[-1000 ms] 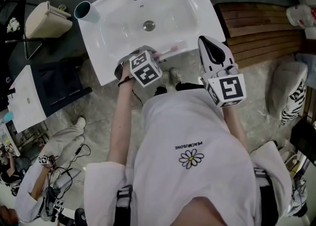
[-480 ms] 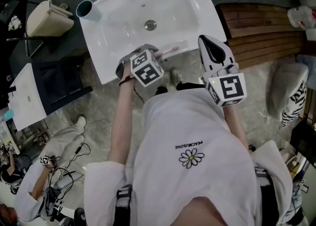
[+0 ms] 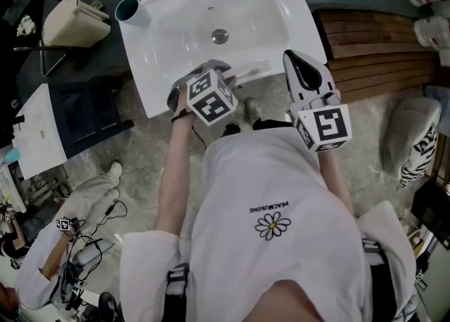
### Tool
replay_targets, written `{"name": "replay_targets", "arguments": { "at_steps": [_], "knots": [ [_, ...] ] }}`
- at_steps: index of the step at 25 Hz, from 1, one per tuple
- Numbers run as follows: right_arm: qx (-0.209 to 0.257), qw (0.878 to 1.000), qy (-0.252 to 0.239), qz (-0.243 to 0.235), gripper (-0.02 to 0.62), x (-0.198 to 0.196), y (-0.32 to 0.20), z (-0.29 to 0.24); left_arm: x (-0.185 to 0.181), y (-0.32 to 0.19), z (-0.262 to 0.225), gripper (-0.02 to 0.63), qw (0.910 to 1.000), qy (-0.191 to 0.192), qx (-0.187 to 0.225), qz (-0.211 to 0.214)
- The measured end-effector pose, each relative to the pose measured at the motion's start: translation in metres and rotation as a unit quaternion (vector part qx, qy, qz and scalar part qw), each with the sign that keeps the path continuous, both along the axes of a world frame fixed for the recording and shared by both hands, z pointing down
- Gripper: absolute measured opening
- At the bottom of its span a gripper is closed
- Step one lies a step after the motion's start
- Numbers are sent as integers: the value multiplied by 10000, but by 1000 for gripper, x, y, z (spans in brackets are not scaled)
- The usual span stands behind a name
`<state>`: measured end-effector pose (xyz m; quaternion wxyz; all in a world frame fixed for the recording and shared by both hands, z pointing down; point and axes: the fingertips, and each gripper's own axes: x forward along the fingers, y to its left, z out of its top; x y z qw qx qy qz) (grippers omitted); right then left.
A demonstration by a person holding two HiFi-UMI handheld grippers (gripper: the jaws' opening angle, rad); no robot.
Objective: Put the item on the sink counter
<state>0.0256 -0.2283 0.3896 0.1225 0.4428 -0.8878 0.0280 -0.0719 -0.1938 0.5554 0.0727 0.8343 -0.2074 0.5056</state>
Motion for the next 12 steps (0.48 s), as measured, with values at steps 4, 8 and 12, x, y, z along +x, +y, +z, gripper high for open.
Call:
{"name": "replay_targets", "arguments": {
  "at_steps": [4,8,12],
  "knots": [
    [22,9999,-47,-123,11,-4,-4,-2,1,-20,-39,95,9972,431,404,-469],
    [196,9992,-121,-327,11,-16,-14,-11,-5,-38,-88,63,9889,691,1102,-722],
    [433,9975,-195,-528,11,-30,-22,-25,-15,-45,-136,38,9749,919,1792,-950]
  ]
}}
